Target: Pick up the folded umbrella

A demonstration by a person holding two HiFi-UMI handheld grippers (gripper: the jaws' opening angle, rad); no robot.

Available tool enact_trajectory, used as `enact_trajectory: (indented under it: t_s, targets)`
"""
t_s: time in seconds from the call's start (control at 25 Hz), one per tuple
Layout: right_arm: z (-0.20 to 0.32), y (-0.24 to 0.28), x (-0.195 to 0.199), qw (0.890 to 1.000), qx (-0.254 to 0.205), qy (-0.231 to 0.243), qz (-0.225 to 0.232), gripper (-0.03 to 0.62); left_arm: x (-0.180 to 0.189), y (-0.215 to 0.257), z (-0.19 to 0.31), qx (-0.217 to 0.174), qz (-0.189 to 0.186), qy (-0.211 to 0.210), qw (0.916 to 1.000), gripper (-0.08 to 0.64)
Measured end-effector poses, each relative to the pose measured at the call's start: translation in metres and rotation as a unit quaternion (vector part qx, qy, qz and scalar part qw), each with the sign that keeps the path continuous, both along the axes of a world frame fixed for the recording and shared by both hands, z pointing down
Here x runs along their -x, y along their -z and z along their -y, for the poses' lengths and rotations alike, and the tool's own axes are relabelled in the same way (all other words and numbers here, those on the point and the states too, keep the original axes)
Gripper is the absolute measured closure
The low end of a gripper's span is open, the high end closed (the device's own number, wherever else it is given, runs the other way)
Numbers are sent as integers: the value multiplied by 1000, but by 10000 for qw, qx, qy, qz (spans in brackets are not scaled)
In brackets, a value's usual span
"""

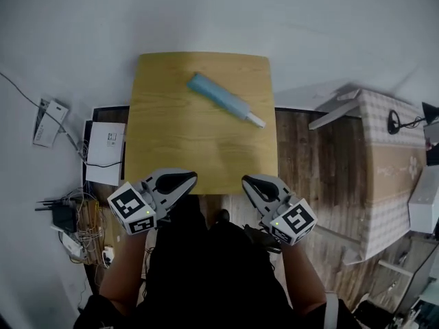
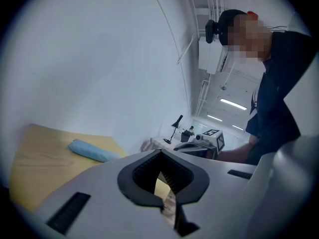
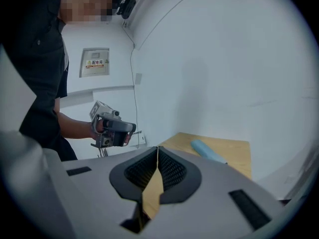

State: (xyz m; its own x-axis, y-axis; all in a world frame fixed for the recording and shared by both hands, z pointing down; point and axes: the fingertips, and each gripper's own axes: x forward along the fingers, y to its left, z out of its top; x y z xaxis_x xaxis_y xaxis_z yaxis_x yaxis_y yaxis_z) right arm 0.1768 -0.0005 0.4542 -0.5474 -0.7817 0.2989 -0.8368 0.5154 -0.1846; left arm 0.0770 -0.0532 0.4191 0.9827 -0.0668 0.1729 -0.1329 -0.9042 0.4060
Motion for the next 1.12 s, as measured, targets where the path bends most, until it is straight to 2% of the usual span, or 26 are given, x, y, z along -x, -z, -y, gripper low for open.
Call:
enact_trajectory:
  t_s: [0.2,0.32,0.52,0.68,0.72,0.8,0.96,1.12]
  targets:
    - [42,15,10,9997,108,71,-228,572,-3,-11,48,141,-219,-260,9993,549]
    - [69,21,19,9996,120,104,-254,571,8,-18,73,123,-179,-432,9988,549]
    - [111,7,23,9990,357,-53,-270,569,26,-34,110,302,-144,-429,9985,549]
    - [137,-5,24,9977,510,71,-432,565,27,-54,126,481,-114,-351,9982,549]
    - [142,-9,23,9972,546,134,-497,552,26,-58,128,526,-114,-315,9981,549]
    - [151,-14,20,9963,605,236,-568,484,21,-66,131,605,-65,-253,9978,549]
    - [182,-22,7,9964,628,346,-450,443,2,-79,146,636,151,-132,9978,549]
    - [211,-43,-11,9924,753,713,-662,390,-20,-95,160,701,249,68,9972,549]
